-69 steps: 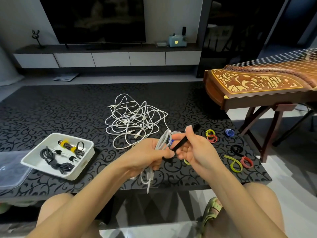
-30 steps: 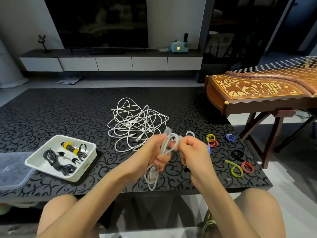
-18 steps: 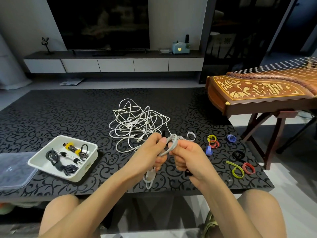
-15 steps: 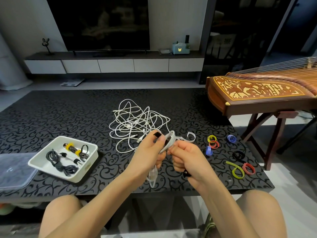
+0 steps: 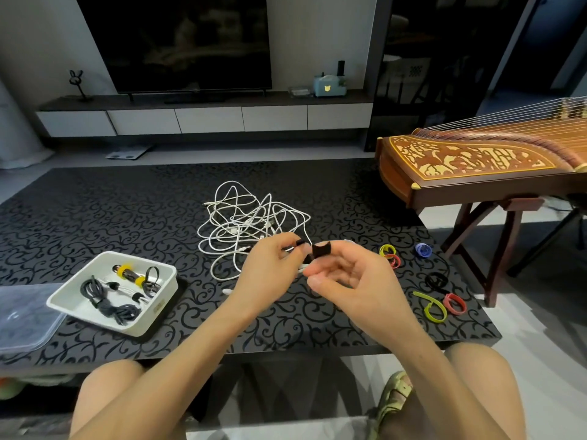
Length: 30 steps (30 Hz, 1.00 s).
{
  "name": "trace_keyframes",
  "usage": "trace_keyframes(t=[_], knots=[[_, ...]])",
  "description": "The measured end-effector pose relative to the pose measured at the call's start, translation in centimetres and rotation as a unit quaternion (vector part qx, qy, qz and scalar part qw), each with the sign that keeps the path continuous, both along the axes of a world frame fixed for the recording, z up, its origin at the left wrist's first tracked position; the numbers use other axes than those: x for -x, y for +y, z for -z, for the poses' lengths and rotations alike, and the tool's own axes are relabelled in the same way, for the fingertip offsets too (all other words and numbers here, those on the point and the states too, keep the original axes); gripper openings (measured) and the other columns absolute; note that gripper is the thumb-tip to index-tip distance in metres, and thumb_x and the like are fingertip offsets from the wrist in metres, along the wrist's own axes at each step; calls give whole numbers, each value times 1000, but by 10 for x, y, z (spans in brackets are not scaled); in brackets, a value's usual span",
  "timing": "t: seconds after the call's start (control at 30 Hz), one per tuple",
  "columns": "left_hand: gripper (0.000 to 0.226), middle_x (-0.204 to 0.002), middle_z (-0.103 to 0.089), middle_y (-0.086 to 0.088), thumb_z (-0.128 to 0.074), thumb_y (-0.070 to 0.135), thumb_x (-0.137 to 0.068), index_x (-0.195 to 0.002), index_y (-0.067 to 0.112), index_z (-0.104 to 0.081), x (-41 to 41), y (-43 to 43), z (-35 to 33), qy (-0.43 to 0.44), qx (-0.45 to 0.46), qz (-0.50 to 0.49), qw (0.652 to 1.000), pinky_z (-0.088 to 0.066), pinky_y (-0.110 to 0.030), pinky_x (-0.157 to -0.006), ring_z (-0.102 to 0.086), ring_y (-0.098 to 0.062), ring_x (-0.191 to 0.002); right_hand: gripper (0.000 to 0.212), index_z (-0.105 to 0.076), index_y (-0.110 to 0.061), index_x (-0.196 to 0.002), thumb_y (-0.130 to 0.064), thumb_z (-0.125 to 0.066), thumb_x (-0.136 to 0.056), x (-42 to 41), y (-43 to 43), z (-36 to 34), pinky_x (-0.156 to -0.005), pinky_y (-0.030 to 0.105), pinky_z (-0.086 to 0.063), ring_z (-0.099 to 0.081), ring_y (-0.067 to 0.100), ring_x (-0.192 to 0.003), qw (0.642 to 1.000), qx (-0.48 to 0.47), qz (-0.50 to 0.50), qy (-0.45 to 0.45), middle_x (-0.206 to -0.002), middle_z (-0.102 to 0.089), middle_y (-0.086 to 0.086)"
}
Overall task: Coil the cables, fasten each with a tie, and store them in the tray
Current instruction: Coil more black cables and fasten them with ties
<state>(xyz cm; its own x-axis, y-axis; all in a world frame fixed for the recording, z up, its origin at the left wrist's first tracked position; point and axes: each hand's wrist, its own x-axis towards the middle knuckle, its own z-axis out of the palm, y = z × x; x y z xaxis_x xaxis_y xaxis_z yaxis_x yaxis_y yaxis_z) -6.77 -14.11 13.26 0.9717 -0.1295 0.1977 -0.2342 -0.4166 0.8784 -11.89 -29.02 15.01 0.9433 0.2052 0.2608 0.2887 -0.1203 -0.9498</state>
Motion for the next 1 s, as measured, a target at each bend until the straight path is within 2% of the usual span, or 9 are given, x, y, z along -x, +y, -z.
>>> trace_keyframes(t=[0.07, 0.13, 0.2, 0.33, 0.47, 0.57, 0.73, 0.87, 1.0], knots=[[29, -48, -42, 9, -57, 15, -91, -64, 26, -59, -2, -1, -2, 4, -26, 0, 1000, -33, -33, -52, -33, -12, -46, 20, -70, -28, -91, -9, -65, -86, -5, 1, 3, -71, 15, -46, -59, 4, -74, 987, 99, 68, -107, -71, -65, -12], [25, -45, -46, 12, -55, 11, -88, -68, 24, -63, -1, -2, -3, 7, -64, 12, 998, -33, -29, -51, -34, -5, -43, 10, -73, -17, -87, -14, -64, -87, -12, 2, 9, -68, 18, -35, -48, 7, -73, 933, 209, 152, -251, -70, -53, -14], [20, -45, -48, 14, -55, 9, -86, -74, 19, -69, 1, -5, -5, 18, -77, 26, 997, -31, -26, -52, -36, -3, -42, 11, -74, -15, -89, -16, -63, -86, -17, 5, 17, -70, 20, -33, -44, 11, -78, 917, 213, 178, -288, -78, -51, -5], [22, -49, -50, 4, -55, 21, -93, -81, 9, -69, 1, -9, -6, 45, -45, 31, 998, -35, -27, -54, -41, -11, -45, 26, -65, -38, -80, -14, -62, -89, -17, 10, 29, -70, 13, -39, -53, 3, -75, 973, 18, 166, -160, -73, -60, -15], [34, -44, -46, 14, -44, 27, -100, -68, 22, -57, 5, -12, -4, 82, -22, 49, 995, -46, -24, -54, -44, -1, -44, 18, -73, -26, -81, -10, -66, -86, -20, 11, 35, -61, 9, -42, -57, -3, -63, 979, -100, 176, -20, -67, -66, -17], [33, -54, -47, 8, -39, 26, -101, -69, 24, -47, 8, -10, -1, 31, -95, 53, 994, -52, -41, -66, -49, -7, -52, 18, -75, -23, -83, -9, -64, -86, -23, 7, 32, -68, 12, -49, -68, 4, -78, 965, -219, 137, 46, -82, -74, -5], [22, -62, -61, -4, -44, 23, -99, -108, 28, -63, 10, -7, 7, -101, -146, 25, 984, -40, -31, -58, -51, -16, -54, 22, -72, -20, -94, -10, -52, -95, -26, 6, 31, -65, 11, -48, -64, 0, -74, 962, -246, 78, 88, -83, -73, -3], [20, -56, -56, -3, -49, 21, -97, -98, 27, -68, 12, -6, 5, -130, -142, 5, 981, -35, -27, -53, -48, -18, -54, 21, -73, -25, -99, -16, -55, -91, -26, 7, 31, -68, 10, -47, -65, 1, -78, 962, -252, 50, 94, -85, -73, -3], [23, -50, -45, -2, -50, 20, -96, -74, 17, -55, 12, -6, 2, -138, -163, -4, 977, -28, -27, -51, -45, -20, -56, 33, -66, -29, -111, -27, -63, -78, -26, 7, 31, -78, 13, -50, -66, 6, -79, 957, -273, 33, 95, -80, -71, -3]])
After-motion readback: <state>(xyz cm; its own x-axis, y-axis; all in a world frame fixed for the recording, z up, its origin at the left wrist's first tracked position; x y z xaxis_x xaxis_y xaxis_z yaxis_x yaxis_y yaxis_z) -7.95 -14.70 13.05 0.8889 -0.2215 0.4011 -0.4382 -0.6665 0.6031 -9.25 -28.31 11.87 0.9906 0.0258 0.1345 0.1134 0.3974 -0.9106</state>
